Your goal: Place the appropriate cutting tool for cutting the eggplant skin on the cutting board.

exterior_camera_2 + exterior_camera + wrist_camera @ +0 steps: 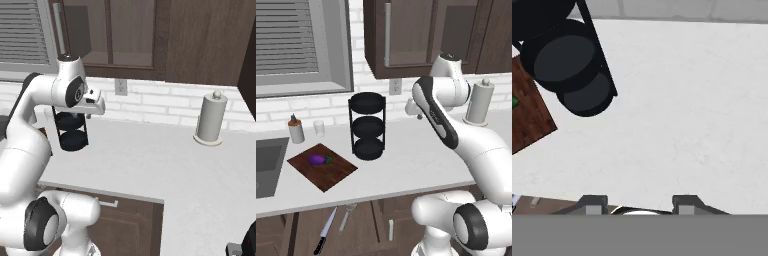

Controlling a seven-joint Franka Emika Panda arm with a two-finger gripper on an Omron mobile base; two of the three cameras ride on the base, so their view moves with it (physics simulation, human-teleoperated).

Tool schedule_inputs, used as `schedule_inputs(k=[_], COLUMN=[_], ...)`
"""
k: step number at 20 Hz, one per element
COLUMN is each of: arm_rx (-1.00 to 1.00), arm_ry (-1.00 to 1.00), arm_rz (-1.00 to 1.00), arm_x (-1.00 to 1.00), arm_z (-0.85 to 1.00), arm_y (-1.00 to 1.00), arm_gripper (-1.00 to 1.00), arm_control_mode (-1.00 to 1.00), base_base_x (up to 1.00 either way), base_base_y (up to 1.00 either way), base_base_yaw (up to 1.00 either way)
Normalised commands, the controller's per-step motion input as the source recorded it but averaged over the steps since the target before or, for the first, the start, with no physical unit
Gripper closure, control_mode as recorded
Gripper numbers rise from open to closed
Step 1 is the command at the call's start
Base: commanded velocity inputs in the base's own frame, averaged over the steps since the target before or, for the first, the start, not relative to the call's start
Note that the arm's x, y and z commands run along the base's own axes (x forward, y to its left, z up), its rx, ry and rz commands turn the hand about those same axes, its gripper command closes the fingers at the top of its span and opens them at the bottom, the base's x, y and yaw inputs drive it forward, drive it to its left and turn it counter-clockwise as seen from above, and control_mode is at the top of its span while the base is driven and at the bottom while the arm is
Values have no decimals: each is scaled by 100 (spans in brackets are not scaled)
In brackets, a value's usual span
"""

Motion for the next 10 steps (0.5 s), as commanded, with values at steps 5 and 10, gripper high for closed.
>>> schedule_inputs(k=[5,10], arm_rx=[0,2], arm_ry=[-3,11], arm_rz=[0,7], arm_x=[-24,-41], arm_z=[-2,-55], arm_y=[9,87], arm_gripper=[-100,-100], arm_control_mode=[-100,-100], base_base_x=[0,0], base_base_y=[0,0], base_base_yaw=[0,0])
